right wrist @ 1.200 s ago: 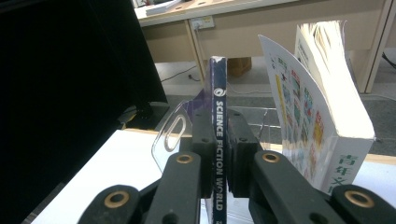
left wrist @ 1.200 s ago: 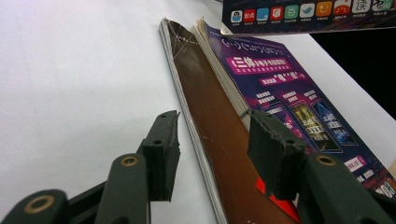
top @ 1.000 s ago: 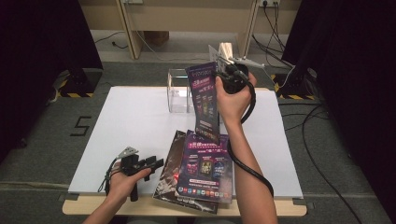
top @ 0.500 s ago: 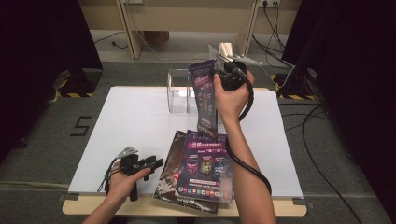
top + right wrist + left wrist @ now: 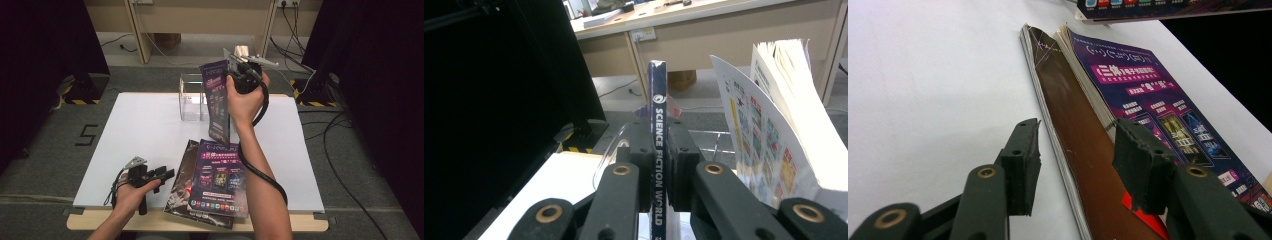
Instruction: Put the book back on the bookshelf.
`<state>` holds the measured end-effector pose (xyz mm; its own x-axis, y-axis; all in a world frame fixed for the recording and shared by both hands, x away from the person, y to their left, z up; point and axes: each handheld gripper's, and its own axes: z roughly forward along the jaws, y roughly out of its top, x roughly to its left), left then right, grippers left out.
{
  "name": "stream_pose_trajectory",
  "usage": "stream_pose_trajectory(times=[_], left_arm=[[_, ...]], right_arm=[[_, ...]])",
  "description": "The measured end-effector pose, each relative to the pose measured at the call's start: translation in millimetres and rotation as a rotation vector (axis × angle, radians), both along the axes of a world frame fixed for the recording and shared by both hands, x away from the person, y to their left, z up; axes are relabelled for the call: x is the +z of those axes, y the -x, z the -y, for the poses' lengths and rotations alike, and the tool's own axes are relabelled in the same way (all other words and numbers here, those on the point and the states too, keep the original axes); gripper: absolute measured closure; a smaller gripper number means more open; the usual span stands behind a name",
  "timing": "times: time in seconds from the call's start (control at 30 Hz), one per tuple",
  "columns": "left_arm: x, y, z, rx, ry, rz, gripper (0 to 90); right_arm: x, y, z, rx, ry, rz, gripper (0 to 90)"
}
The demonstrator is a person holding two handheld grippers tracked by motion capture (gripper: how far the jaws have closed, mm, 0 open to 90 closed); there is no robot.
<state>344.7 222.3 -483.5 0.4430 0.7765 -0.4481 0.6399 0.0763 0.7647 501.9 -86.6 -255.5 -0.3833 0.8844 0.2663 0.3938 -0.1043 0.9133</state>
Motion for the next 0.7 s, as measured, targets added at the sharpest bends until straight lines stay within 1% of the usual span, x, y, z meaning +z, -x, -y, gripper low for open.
stream_pose_trajectory(times=[0.07,0.37,0.7], left_arm=[[-0.2,0.0,0.2,-0.001,0.0,0.0,52.5],[-1.2,-0.3,0.6,-0.002,-0.001,-0.003,52.5],[-1.6,-0.3,0.3,-0.001,-0.001,-0.004,52.5]], right_arm=[[0.6,-0.6,-0.9,0.001,-0.01,0.0,84.6],[3.7,-5.8,-2.8,-0.011,-0.005,0.021,84.5],[3.7,-12.1,-4.6,-0.022,-0.015,0.031,84.5]])
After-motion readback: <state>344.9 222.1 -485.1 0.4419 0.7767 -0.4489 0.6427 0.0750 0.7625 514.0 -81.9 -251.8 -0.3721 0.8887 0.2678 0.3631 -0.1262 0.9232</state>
